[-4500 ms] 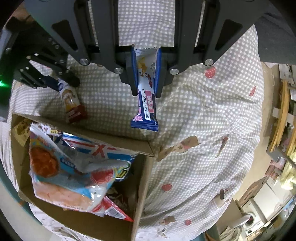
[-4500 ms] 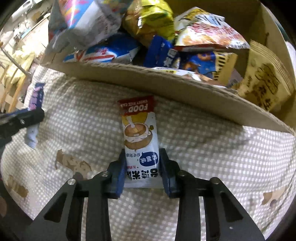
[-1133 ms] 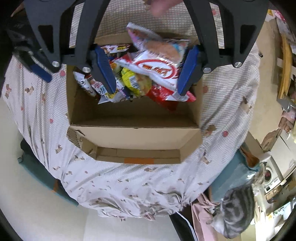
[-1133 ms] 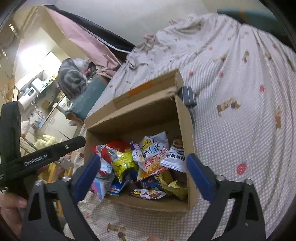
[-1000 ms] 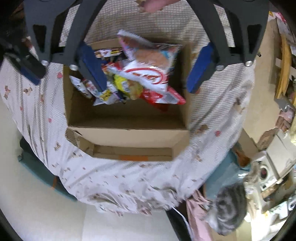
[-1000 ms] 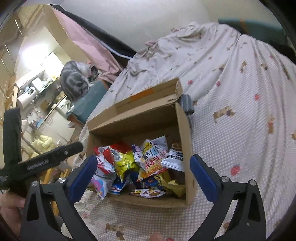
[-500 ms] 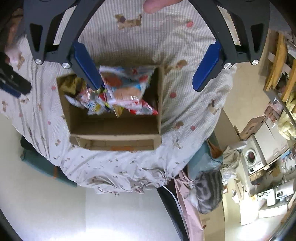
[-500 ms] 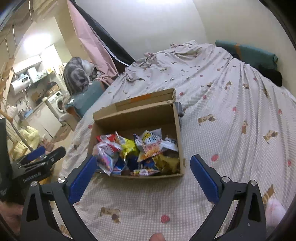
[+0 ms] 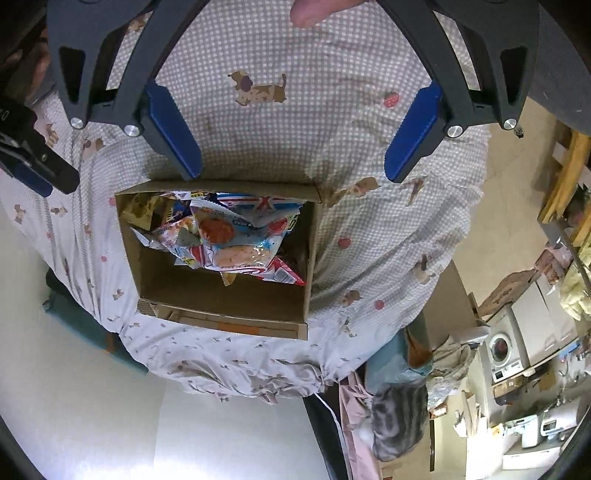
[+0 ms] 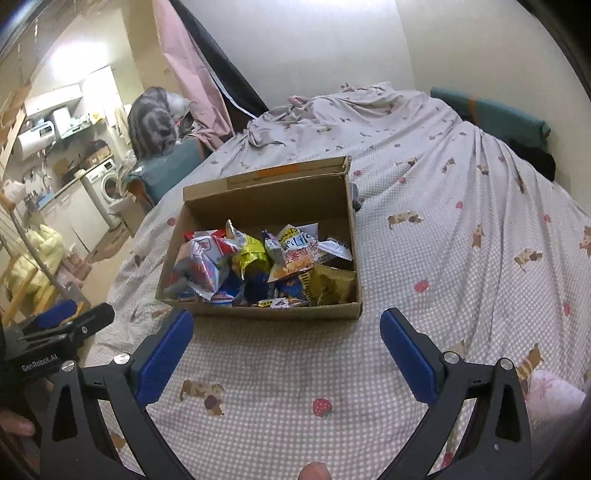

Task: Organize snacks

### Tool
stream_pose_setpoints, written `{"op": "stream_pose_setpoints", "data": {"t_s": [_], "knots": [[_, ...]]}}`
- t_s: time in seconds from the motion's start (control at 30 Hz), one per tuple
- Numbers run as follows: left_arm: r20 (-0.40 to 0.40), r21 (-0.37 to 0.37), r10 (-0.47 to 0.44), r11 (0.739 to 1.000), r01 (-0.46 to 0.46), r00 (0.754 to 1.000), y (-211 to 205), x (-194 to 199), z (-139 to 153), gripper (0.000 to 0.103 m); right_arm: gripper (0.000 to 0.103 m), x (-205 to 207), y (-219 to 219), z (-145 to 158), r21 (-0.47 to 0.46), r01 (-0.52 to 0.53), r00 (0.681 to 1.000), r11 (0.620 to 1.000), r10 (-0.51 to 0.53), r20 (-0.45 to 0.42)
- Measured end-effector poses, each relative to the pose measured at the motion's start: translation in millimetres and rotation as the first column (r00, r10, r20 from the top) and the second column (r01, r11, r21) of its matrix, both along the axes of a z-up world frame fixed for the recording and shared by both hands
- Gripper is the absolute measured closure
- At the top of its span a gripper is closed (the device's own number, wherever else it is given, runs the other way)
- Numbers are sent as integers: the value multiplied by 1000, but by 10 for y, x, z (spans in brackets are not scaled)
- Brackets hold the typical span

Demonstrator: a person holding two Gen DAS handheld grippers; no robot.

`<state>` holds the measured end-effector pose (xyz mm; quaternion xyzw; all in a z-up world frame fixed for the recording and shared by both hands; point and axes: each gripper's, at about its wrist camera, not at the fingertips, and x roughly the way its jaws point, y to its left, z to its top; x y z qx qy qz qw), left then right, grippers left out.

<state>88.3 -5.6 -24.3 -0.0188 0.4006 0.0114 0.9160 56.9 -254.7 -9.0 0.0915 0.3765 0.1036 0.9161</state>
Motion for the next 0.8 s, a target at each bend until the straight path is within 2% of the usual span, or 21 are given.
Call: {"op": "stream_pose_setpoints", "data": {"t_s": [0.2,0.27,0.4,0.8], "knots": [[-20,26,-17,1000,17,1000,-99,-4,-121,5,0,8,153,-95,-60,-20,1000,998,21,12],[-23,30,-18,999,19,1000,-111,0,-130,0,0,25,183,-112,-78,-24,1000,997,25,18],[-19,41,-17,999,18,1000,-118,-10,-133,0,0,19,234,-107,-100,-34,999,994,38,39],[-12,37,7,999,-7,1000,-63,-9,-118,0,0,25,215,-131,-84,-28,999,996,30,24]]}}
